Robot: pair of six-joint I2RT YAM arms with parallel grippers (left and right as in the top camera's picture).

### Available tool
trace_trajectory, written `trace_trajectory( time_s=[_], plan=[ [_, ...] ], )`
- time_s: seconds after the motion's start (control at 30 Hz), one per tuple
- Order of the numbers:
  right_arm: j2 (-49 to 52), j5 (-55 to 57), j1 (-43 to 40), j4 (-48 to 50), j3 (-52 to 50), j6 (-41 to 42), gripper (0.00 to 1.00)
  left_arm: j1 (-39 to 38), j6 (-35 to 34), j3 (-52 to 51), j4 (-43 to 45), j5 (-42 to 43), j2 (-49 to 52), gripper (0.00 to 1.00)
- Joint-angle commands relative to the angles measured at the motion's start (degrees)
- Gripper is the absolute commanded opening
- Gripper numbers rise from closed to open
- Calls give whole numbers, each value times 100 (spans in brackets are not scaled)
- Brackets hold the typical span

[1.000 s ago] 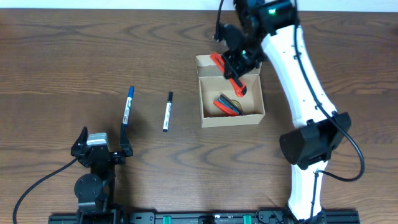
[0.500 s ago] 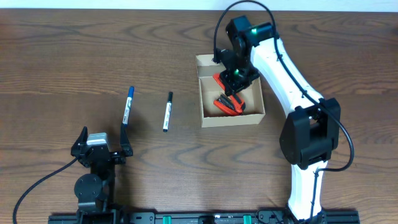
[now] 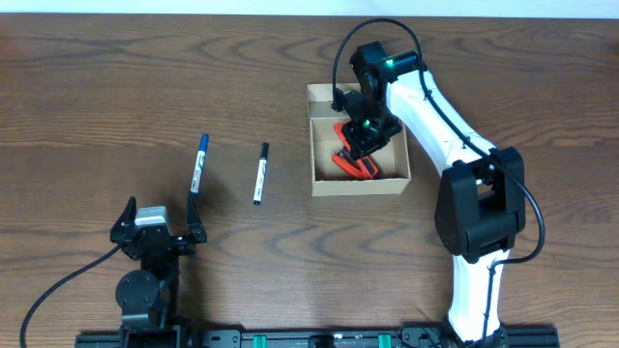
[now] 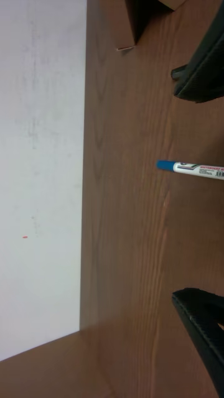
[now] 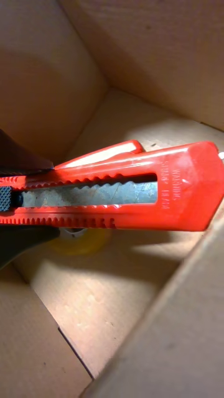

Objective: Pack container
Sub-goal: 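Carry the orange box cutter into the box and open the right gripper, then retract the right arm away to the right side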

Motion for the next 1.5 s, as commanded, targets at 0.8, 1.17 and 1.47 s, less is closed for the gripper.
trace_trajectory(
  time_s=[0.8,1.17,1.47],
  plan=[
    [28,-2,48,68,-31,-94,42,22,66,-76,-295,96,-37,95],
    [-177,98,22,-619,1349,-9,47,22,66,-76,-295,96,-37,95],
    [-791,2280,-323,-1342,3810,758,94,22,66,-76,-295,96,-37,95]
  ],
)
